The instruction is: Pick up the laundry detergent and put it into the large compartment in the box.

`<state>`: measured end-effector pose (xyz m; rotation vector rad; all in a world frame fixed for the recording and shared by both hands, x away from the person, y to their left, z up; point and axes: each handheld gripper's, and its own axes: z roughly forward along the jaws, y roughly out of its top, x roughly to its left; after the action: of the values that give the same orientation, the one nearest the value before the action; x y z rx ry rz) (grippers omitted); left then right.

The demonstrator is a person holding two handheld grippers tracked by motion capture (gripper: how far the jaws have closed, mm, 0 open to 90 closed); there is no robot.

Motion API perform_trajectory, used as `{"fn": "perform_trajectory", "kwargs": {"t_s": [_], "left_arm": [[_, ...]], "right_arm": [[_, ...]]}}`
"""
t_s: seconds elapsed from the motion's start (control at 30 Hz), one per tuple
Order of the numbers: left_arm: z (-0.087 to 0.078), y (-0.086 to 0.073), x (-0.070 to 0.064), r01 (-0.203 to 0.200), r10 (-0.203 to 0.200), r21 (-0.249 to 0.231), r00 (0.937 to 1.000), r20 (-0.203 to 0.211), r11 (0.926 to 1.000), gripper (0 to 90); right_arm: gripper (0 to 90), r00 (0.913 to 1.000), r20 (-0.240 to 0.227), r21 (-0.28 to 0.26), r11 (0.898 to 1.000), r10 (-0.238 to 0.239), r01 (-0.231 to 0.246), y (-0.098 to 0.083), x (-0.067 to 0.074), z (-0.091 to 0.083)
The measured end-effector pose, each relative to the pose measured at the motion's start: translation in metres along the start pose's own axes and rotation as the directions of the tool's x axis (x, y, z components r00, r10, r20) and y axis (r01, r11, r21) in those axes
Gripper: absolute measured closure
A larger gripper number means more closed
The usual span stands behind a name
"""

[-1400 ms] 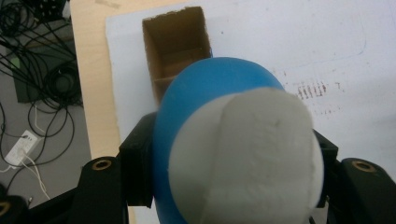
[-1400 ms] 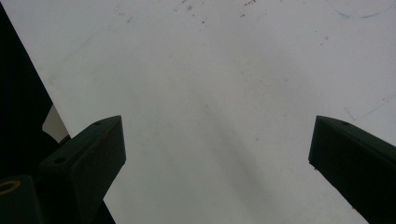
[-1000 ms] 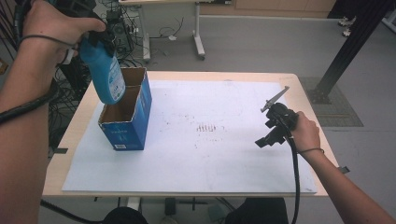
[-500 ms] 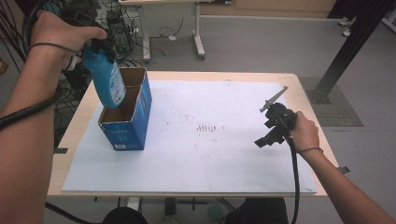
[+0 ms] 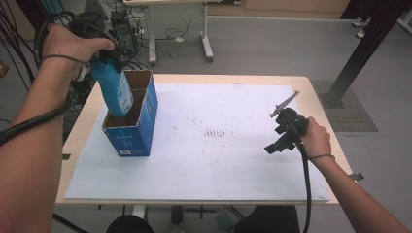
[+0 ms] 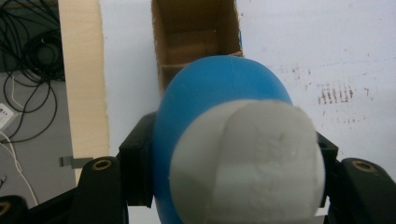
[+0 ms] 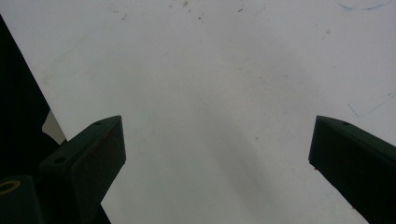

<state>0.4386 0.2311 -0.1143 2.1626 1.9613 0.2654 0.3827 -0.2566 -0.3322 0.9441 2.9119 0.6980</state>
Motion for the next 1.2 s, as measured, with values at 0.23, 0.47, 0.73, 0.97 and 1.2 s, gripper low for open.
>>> {"fn": "perform_trajectory", "kwargs": {"t_s": [0.23, 0.47, 0.73, 0.97, 1.2], "left_arm": [[0.014, -0.001, 0.002, 0.008, -0.008, 0.016, 0.9999, 0.009, 0.9998, 37.7], [0.028, -0.002, 0.001, 0.01, -0.011, 0.028, 0.9999, 0.011, 0.9996, 37.7], [0.045, -0.005, 0.004, 0.015, -0.015, 0.04, 0.9998, 0.014, 0.9991, 37.7], [0.06, -0.008, 0.006, 0.02, -0.021, 0.055, 0.9996, 0.017, 0.9983, 37.7], [0.075, -0.011, 0.008, 0.026, -0.028, 0.076, 0.9993, 0.023, 0.9967, 37.7]], "right_arm": [[3.8, 1.0, 0.001, -0.003, 1.0, -0.004, 0.004, -0.001, 0.0, 0.0], [3.8, 1.0, -0.001, 0.002, 1.0, -0.001, 0.001, -0.002, 0.0, 0.002], [3.8, 1.0, -0.003, 0.004, 1.0, -0.002, 0.002, -0.001, -0.001, 0.003], [3.8, 1.0, -0.003, 0.005, 1.0, 0.003, -0.003, -0.001, 0.0, 0.004], [3.8, 1.0, -0.004, 0.01, 1.0, 0.001, -0.001, 0.001, 0.0, 0.005]]}}
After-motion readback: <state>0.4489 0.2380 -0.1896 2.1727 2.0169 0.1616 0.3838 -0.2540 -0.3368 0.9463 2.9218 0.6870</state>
